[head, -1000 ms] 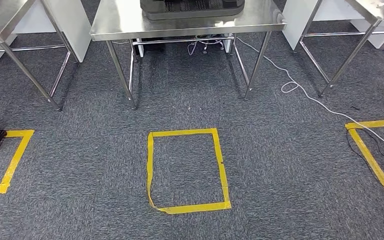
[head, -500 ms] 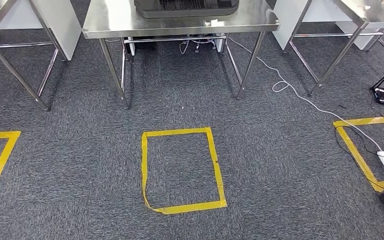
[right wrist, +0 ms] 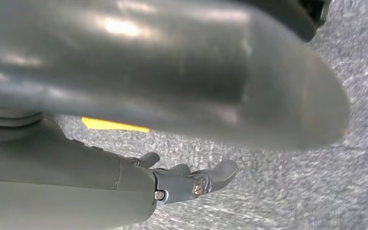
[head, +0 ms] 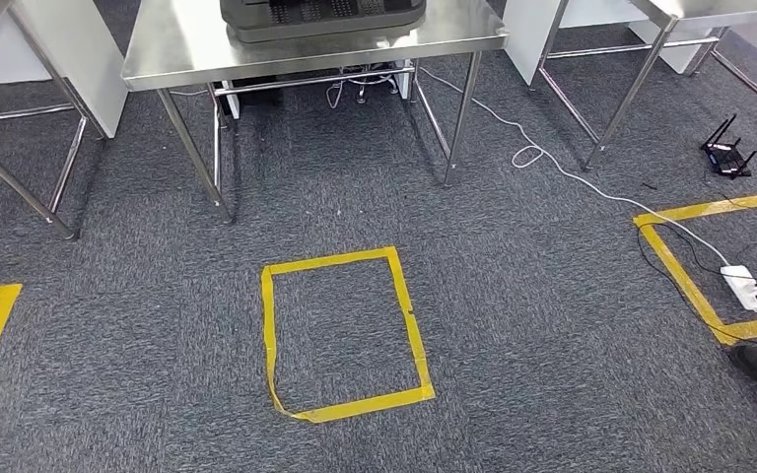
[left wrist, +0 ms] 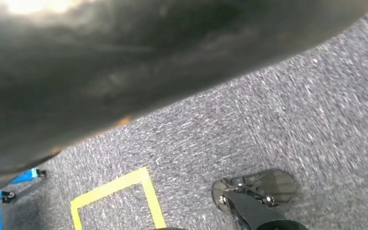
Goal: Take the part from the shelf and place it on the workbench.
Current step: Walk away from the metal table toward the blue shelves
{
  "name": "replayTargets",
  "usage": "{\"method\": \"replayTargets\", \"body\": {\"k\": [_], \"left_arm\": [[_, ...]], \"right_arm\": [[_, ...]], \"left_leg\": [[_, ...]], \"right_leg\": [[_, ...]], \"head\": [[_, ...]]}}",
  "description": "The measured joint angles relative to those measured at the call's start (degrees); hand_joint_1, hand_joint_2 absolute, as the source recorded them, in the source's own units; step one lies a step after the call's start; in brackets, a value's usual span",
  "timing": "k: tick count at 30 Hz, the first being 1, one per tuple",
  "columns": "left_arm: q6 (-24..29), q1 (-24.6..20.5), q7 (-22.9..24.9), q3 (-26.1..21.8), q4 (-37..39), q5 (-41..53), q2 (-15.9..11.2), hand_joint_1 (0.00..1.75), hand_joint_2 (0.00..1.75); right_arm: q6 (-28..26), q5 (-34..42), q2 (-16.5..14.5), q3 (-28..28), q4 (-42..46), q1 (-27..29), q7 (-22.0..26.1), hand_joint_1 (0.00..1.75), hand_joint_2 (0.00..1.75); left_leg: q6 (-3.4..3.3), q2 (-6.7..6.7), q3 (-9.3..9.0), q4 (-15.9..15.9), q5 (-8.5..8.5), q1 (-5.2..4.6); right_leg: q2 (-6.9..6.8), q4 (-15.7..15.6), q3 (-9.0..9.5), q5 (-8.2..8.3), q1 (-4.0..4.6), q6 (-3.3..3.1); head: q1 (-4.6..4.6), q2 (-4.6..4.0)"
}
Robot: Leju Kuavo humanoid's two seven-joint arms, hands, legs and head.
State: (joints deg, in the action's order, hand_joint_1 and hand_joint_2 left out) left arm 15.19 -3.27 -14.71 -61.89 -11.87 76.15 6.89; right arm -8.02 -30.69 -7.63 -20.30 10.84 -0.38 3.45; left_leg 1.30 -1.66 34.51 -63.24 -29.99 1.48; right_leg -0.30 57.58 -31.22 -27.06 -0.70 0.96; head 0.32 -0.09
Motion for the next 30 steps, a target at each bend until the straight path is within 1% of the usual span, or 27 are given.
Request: {"method": "replayTargets", "body": {"k": [2, 3, 4, 5, 6, 7, 8, 10, 11, 12, 13, 14, 15, 16, 17, 18, 19, 20, 21, 22, 23, 24, 25, 26, 27, 28, 30], "left_arm": [[0.0, 0.1, 0.0, -0.1, 0.0, 0.0, 0.0, 0.00, 0.00], [0.0, 0.1, 0.0, -0.1, 0.0, 0.0, 0.0, 0.00, 0.00], [0.0, 0.1, 0.0, -0.1, 0.0, 0.0, 0.0, 0.00, 0.00], [0.0, 0.2, 0.0, -0.1, 0.0, 0.0, 0.0, 0.00, 0.00], [0.0, 0.2, 0.0, -0.1, 0.0, 0.0, 0.0, 0.00, 0.00], [0.0, 0.2, 0.0, -0.1, 0.0, 0.0, -0.1, 0.00, 0.00], [0.0, 0.2, 0.0, -0.1, 0.0, 0.0, -0.1, 0.00, 0.00], [0.1, 0.3, 0.0, -0.2, 0.0, 0.0, -0.1, 0.00, 0.00], [0.1, 0.3, 0.0, -0.2, 0.0, 0.0, -0.1, 0.00, 0.00], [0.2, 0.3, 0.0, -0.2, 0.0, 0.0, 0.0, 0.00, 0.00], [0.4, 0.3, -0.1, -0.2, 0.0, 0.0, 0.0, 0.00, 0.00], [0.6, 0.2, -0.2, -0.2, 0.0, 0.1, -0.1, 0.00, 0.00], [0.7, 0.2, -0.3, -0.2, 0.0, 0.2, -0.1, 0.00, 0.00], [0.8, 0.2, -0.4, -0.2, 0.0, 0.4, -0.1, 0.00, 0.00], [0.9, 0.3, -0.5, -0.2, 0.0, 0.5, -0.1, 0.00, 0.00], [0.9, 0.3, -0.5, -0.2, 0.0, 0.6, 0.0, 0.00, 0.00], [0.9, 0.2, -0.5, -0.1, 0.0, 0.6, 0.0, 0.00, 0.00], [0.9, 0.2, -0.5, -0.1, 0.0, 0.6, 0.0, 0.00, 0.00], [0.9, 0.2, -0.5, -0.1, 0.0, 0.6, 0.0, 0.00, 0.00], [0.9, 0.2, -0.5, -0.1, 0.0, 0.6, 0.0, 0.00, 0.00], [0.9, 0.1, -0.6, -0.1, 0.0, 0.6, 0.1, 0.00, 0.00], [0.9, 0.1, -0.6, -0.1, 0.0, 0.6, 0.1, 0.00, 0.00], [0.9, 0.1, -0.6, -0.1, 0.0, 0.6, 0.0, 0.00, 0.00], [0.9, 0.1, -0.6, -0.1, 0.0, 0.6, 0.0, 0.00, 0.00], [0.9, 0.0, -0.6, -0.1, 0.0, 0.6, 0.1, 0.00, 0.00], [0.9, 0.0, -0.6, -0.1, 0.0, 0.6, 0.1, 0.00, 0.00], [1.0, -0.1, -0.7, -0.1, 0.0, 0.6, 0.1, 0.00, 0.00]], "right_arm": [[0.0, -0.1, 0.0, 0.0, 0.0, 0.0, 0.0, 0.00, 0.00], [0.0, -0.1, -0.1, 0.0, 0.0, 0.0, 0.0, 0.00, 0.00], [0.0, -0.2, -0.1, 0.0, 0.0, 0.0, 0.0, 0.00, 0.00], [0.0, -0.3, -0.1, 0.0, 0.0, 0.1, 0.0, 0.00, 0.00], [0.0, -0.3, -0.1, 0.0, 0.0, 0.1, 0.0, 0.00, 0.00], [0.0, -0.4, -0.1, 0.0, 0.0, 0.1, 0.0, 0.00, 0.00], [0.0, -0.4, -0.1, 0.0, 0.0, 0.0, -0.1, 0.00, 0.00], [0.0, -0.5, -0.1, 0.0, 0.0, -0.1, -0.3, 0.00, 0.00], [-0.1, -0.5, -0.1, 0.0, 0.0, -0.1, -0.4, 0.00, 0.00], [-0.1, -0.5, -0.1, 0.0, 0.0, 0.0, -0.5, 0.00, 0.00], [-0.1, -0.6, -0.1, 0.0, 0.0, 0.1, -0.6, 0.00, 0.00], [-0.1, -0.8, -0.1, 0.0, 0.0, 0.2, -0.6, 0.00, 0.00], [0.0, -1.0, -0.1, 0.0, 0.0, 0.2, -0.7, 0.00, 0.00], [0.0, -1.2, -0.2, 0.0, 0.0, 0.1, -0.7, 0.00, 0.00], [0.1, -1.3, -0.2, 0.0, 0.0, -0.1, -0.8, 0.00, 0.00], [0.2, -1.5, -0.3, 0.0, 0.0, -0.2, -0.8, 0.00, 0.00], [0.2, -1.6, -0.3, 0.0, 0.0, -0.2, -0.9, 0.00, 0.00], [0.3, -1.7, -0.3, 0.0, 0.0, -0.2, -1.0, 0.00, 0.00], [0.4, -1.8, -0.3, 0.0, 0.0, -0.2, -1.1, 0.00, 0.00], [0.4, -1.9, -0.3, 0.0, 0.0, -0.1, -1.1, 0.00, 0.00], [0.5, -1.9, -0.3, 0.0, 0.0, -0.2, -1.1, 0.00, 0.00], [0.6, -1.9, -0.4, 0.0, 0.0, -0.3, -1.1, 0.00, 0.00], [0.6, -1.9, -0.4, 0.0, 0.0, -0.5, -1.2, 0.00, 0.00], [0.6, -1.9, -0.4, 0.0, 0.0, -0.5, -1.2, 0.00, 0.00], [0.6, -1.9, -0.4, 0.0, 0.0, -0.5, -1.2, 0.00, 0.00], [0.6, -1.9, -0.4, 0.0, 0.0, -0.4, -1.2, 0.00, 0.00], [0.6, -1.9, -0.4, 0.0, -0.1, -0.3, -1.3, 0.00, 0.00]], "left_leg": [[-0.01, 1.29, 2.87, -7.1, -3.94, -0.01], [0.02, 1.57, 4.24, -10.3, -5.19, -0.03], [0.04, 1.70, 4.95, -11.9, -5.41, -0.04], [0.04, 1.79, 4.67, -11.5, -4.51, -0.02], [0.02, 2.04, 3.36, -8.8, -2.69, 0.05], [0.00, 2.96, 1.58, -5.1, -0.70, 0.19], [-0.01, 4.48, -0.10, -1.5, 0.64, 0.39], [-0.10, 6.72, -1.61, 2.2, 1.44, 0.54], [-0.30, 6.82, -1.62, 2.5, 1.25, 0.40], [-0.61, 6.10, -1.53, 2.5, 1.35, 0.32], [-0.96, 5.42, -1.54, 2.7, 1.49, 0.27], [-1.32, 4.72, -1.57, 2.9, 1.62, 0.33], [-1.64, 3.97, -1.58, 3.1, 1.71, 0.42], [-1.84, 3.23, -1.58, 3.1, 1.73, 0.39], [-2.01, 2.39, -1.53, 3.1, 1.70, 0.35], [-2.09, 1.52, -1.50, 3.1, 1.66, 0.31], [-2.11, 0.72, -1.49, 3.1, 1.62, 0.32], [-2.10, -0.02, -1.49, 3.1, 1.59, 0.35], [-2.04, -0.67, -1.52, 3.1, 1.55, 0.41], [-1.95, -1.25, -1.59, 3.1, 1.50, 0.47], [-1.73, -1.80, -1.69, 3.1, 1.39, 0.38], [-1.41, -2.33, -1.84, 3.1, 1.24, 0.25], [-1.03, -2.83, -2.02, 3.2, 1.12, 0.11], [-0.62, -3.31, -2.28, 3.3, 1.03, -0.01], [-0.22, -3.81, -2.63, 3.5, 0.98, 0.02], [0.16, -3.84, -2.96, 3.6, 0.85, 0.15], [0.53, -2.13, -2.60, 1.6, -0.84, 0.36]], "right_leg": [[0.77, 0.0, 0.03, 0.09, 0.07, -0.45], [1.26, 0.0, 0.06, 0.07, 0.17, -0.48], [1.85, 0.1, 0.09, 0.06, 0.24, -0.49], [2.51, 0.1, 0.15, 0.05, 0.27, -0.48], [3.25, 0.2, 0.21, 0.03, 0.24, -0.46], [3.98, 0.4, 0.18, -0.05, 0.19, -0.38], [4.67, 0.8, -0.04, -0.18, 0.31, -0.21], [5.94, 1.4, -0.87, -0.31, 0.30, 0.37], [6.56, 1.5, -1.30, -0.22, 0.22, 0.74], [7.13, 1.4, -1.73, -0.07, 0.09, 1.07], [6.79, 1.6, -2.11, -0.07, 0.05, 1.36], [5.73, 2.4, -2.74, -0.46, 0.10, 1.56], [4.26, 4.3, -3.86, -1.38, 0.21, 1.63], [2.60, 7.1, -5.34, -2.70, 0.17, 1.62], [1.63, 10.8, -7.29, -4.23, 0.12, 1.61], [1.24, 14.3, -9.12, -5.43, -0.01, 1.70], [1.04, 16.4, -10.27, -5.95, -0.17, 1.96], [0.85, 16.6, -10.43, -5.64, -0.33, 2.42], [0.52, 14.4, -9.31, -4.53, -0.48, 3.00], [-0.31, 10.4, -7.21, -3.05, -0.57, 3.54], [-1.60, 6.4, -5.12, -1.72, -0.50, 3.80], [-2.60, 3.3, -3.40, -0.74, -0.33, 3.71], [-3.27, 1.6, -2.60, -0.18, -0.11, 3.31], [-3.28, 1.3, -2.58, 0.04, 0.14, 2.74], [-2.64, 1.2, -2.66, 0.24, 0.28, 2.21], [-2.03, 1.0, -2.56, 0.45, 0.03, 1.70], [-0.84, 0.5, -1.84, 0.74, -0.44, 0.80]], "head": [[-0.15, 0.00], [-0.15, 0.00], [-0.14, 0.00], [-0.14, 0.00], [-0.14, 0.00], [-0.16, 0.00], [-0.20, 0.00], [-0.13, 0.00], [-0.09, 0.00], [-0.03, 0.00], [-0.03, 0.00], [0.09, 0.00], [0.22, 0.00], [0.32, 0.00], [0.44, 0.00], [0.44, 0.00], [0.44, 0.00], [0.45, 0.00], [0.45, 0.00], [0.46, 0.00], [0.51, 0.00], [0.50, 0.00], [0.45, 0.00], [0.44, 0.00], [0.39, 0.00], [0.36, 0.00], [0.10, 0.00]]}}
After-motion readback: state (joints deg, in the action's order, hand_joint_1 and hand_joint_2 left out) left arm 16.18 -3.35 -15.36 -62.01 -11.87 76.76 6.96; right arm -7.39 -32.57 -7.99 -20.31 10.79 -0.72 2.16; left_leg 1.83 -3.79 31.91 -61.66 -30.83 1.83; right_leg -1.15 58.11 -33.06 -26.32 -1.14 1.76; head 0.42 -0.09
